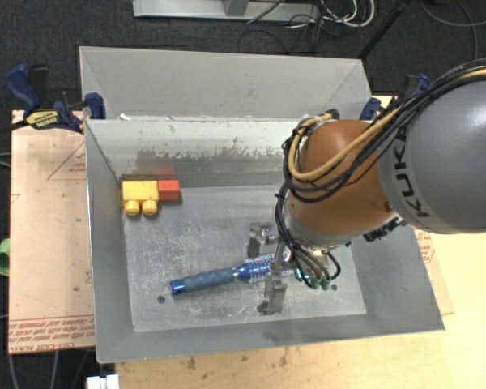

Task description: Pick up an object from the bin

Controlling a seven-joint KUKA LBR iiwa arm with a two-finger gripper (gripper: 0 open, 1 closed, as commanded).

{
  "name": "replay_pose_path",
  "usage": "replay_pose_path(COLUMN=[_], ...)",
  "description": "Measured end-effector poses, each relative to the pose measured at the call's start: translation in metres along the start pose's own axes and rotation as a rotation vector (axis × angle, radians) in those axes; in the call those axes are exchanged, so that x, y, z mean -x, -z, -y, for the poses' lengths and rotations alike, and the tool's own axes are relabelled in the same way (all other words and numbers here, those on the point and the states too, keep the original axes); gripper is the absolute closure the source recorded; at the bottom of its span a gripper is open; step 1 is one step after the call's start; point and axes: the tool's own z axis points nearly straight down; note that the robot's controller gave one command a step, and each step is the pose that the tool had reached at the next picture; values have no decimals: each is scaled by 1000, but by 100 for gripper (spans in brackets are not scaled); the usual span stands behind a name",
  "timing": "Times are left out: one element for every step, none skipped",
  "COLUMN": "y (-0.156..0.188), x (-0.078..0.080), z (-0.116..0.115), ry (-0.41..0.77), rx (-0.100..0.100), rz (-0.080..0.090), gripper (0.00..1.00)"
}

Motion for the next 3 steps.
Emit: replay_pose_path(y=[-110, -106, 48], x=[32, 33, 18], z=[-45, -44, -49], ry=[-147, -151, -153], rx=[1, 1, 3], rz=[2, 6, 14], gripper=[0, 100, 100])
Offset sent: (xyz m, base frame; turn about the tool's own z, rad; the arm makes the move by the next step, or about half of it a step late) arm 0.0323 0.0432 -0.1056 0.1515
